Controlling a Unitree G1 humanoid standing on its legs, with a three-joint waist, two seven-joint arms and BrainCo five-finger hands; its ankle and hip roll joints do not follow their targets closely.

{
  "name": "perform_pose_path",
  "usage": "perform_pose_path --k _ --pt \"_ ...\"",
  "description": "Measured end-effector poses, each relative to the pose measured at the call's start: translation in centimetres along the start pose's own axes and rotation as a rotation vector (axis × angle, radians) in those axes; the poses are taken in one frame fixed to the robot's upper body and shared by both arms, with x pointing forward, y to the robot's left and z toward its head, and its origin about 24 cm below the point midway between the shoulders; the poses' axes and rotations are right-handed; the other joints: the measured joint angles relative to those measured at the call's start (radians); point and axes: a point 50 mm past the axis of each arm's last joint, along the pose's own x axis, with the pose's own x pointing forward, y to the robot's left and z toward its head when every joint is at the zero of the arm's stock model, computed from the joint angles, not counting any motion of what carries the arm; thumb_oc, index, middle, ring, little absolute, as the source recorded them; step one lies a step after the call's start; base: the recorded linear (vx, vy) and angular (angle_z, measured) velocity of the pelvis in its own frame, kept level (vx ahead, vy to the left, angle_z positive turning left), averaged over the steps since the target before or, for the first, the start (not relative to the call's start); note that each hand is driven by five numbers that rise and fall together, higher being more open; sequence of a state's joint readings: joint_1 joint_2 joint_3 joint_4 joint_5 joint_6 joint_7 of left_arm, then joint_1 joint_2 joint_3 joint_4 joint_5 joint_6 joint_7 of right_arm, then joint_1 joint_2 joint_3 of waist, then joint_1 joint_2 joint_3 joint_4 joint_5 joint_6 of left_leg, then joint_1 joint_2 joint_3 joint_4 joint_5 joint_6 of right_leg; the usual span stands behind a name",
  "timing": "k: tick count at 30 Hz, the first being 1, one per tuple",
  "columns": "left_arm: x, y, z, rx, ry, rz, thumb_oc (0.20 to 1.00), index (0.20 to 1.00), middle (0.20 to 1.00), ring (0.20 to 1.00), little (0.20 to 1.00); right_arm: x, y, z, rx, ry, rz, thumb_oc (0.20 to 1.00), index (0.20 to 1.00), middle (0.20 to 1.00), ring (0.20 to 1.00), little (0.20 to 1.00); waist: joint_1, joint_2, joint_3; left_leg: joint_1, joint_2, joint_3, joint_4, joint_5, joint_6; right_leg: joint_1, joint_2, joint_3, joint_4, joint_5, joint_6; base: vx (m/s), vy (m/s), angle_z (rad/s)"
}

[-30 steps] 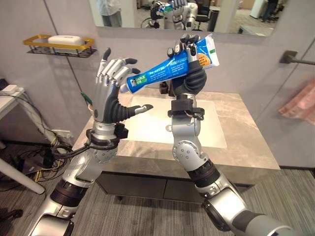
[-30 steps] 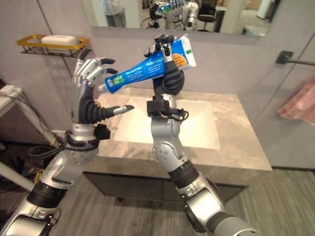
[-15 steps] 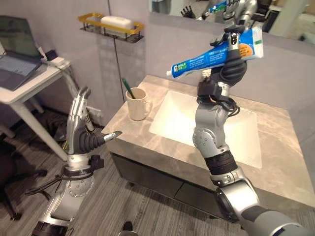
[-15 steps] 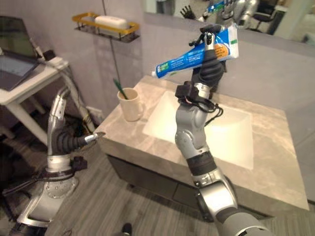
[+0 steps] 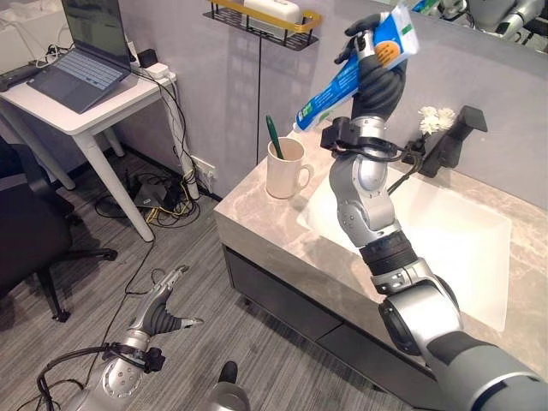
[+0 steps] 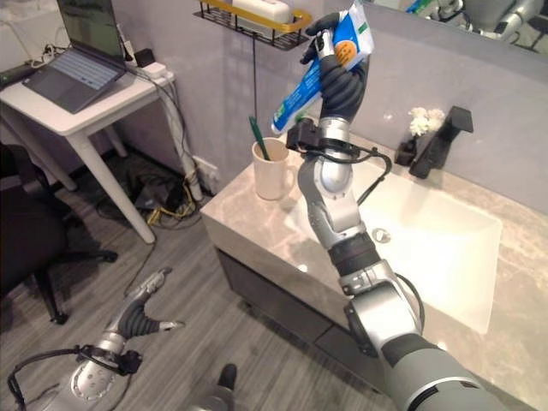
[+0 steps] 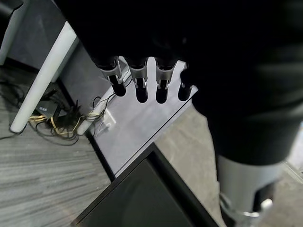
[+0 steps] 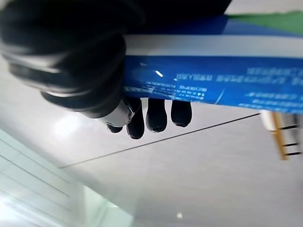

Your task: Put brush and paste in cup on sink, flatten towel.

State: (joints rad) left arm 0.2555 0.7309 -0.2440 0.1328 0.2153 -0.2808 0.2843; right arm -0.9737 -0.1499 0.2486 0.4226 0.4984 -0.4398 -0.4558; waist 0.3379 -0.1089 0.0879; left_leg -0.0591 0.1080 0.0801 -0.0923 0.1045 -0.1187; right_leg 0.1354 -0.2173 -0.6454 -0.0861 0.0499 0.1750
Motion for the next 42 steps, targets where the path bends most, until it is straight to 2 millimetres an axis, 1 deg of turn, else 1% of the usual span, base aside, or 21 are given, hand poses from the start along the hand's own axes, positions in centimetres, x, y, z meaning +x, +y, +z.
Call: perform_pose_path --k 3,7,12,14,17,20,24,29,33,38,42 --pt "-0.1 -0.1 -0.3 0.002 0.013 -0.019 1.0 1.0 1.0 1.0 1.0 -0.1 -0.2 -0.6 -0.02 0.032 -0.008 0.2 0.2 0.2 0.2 0.2 0.002 -0.009 0.002 -0.008 0.0 0.0 0.0 0.0 0.0 -0.009 0.0 0.001 0.0 0.0 0.0 0.0 0.012 0.0" --pt "-0.3 -0.3 -0.9 0.009 0.042 -0.037 1.0 1.0 1.0 1.0 1.0 -0.2 -0.2 -0.9 -0.032 0.05 0.001 0.2 0.2 0.2 0.2 0.2 0.003 -0.011 0.003 -0.011 -0.001 0.004 0.0 0.0 0.0 -0.015 -0.001 0.003 0.0 0.001 0.0 0.0 0.023 -0.02" --pt "-0.2 -0.3 -1.1 0.012 0.048 -0.045 1.0 1.0 1.0 1.0 1.0 -0.2 -0.5 -1.9 -0.068 0.095 -0.008 0.2 0.2 0.2 0.2 0.2 0.003 -0.013 0.004 -0.011 0.0 0.008 0.0 0.0 0.0 -0.016 -0.002 0.006 0.0 0.001 0.0 0.0 0.013 -0.01" --pt "-0.1 -0.3 -1.1 0.012 0.046 -0.048 1.0 1.0 1.0 1.0 1.0 0.0 -0.6 -2.2 -0.088 0.116 -0.015 0.2 0.2 0.2 0.2 0.2 0.003 -0.019 0.007 -0.012 0.001 0.008 0.0 0.0 0.0 -0.017 -0.001 0.006 0.0 0.001 0.0 0.0 0.0 0.0" --pt "0.0 -0.3 -1.0 0.013 0.044 -0.055 1.0 1.0 1.0 1.0 1.0 0.1 -0.7 -2.4 -0.098 0.124 -0.02 0.2 0.2 0.2 0.2 0.2 0.004 -0.037 0.015 -0.015 0.001 0.009 0.0 0.0 0.0 -0.022 -0.001 0.007 0.0 0.001 0.0 0.0 0.0 0.0" --pt "0.2 -0.1 -0.9 0.015 0.036 -0.052 1.0 1.0 1.0 1.0 1.0 0.3 -0.5 -2.3 -0.098 0.12 -0.016 0.2 0.2 0.2 0.2 0.2 0.006 -0.047 0.017 -0.033 0.0 0.008 0.0 0.0 0.0 -0.037 -0.001 0.006 0.0 0.002 0.0 0.0 0.0 0.0" --pt "0.2 -0.2 -1.4 0.023 0.058 -0.056 1.0 1.0 1.0 1.0 1.0 0.9 0.0 -1.9 -0.101 0.105 -0.008 0.2 0.2 0.2 0.2 0.2 0.007 -0.048 0.018 -0.047 -0.001 0.005 0.0 0.0 0.0 -0.049 -0.001 0.004 0.0 0.003 0.0 0.0 0.015 0.01" --pt "0.6 0.0 -1.3 0.042 0.048 -0.054 1.0 1.0 1.0 1.0 1.0 1.6 0.0 -1.5 -0.119 0.097 -0.008 0.2 0.2 0.2 0.2 0.2 0.008 -0.047 0.019 -0.068 -0.005 -0.017 0.0 0.001 0.0 -0.056 -0.002 -0.002 0.0 0.003 0.0 0.0 0.027 0.11" --pt "0.8 0.0 -1.3 0.053 0.045 -0.053 1.0 1.0 1.0 1.0 1.0 1.7 0.4 -1.4 -0.125 0.095 0.01 0.2 0.2 0.2 0.2 0.2 0.009 -0.048 0.024 -0.083 -0.01 -0.021 0.0 0.004 0.003 -0.069 -0.006 -0.004 0.0 0.003 0.0 0.01 0.026 0.05" --pt "1.2 0.2 -1.1 0.056 0.036 -0.046 1.0 1.0 1.0 1.0 1.0 1.8 1.1 -1.5 -0.188 0.091 0.056 0.2 0.2 0.2 0.2 0.2 0.008 -0.05 0.034 -0.085 -0.012 -0.024 0.0 0.003 0.002 -0.069 -0.007 -0.008 0.0 0.003 0.0 0.01 0.01 0.01" --pt "1.4 0.4 -1.0 0.058 0.031 -0.041 1.0 1.0 1.0 1.0 1.0 1.8 1.6 -1.4 -0.231 0.074 0.101 0.2 0.2 0.2 0.2 0.2 0.008 -0.059 0.039 -0.1 -0.012 -0.024 0.0 0.004 0.002 -0.083 -0.007 -0.007 0.0 0.003 0.0 0.0 0.0 0.0"
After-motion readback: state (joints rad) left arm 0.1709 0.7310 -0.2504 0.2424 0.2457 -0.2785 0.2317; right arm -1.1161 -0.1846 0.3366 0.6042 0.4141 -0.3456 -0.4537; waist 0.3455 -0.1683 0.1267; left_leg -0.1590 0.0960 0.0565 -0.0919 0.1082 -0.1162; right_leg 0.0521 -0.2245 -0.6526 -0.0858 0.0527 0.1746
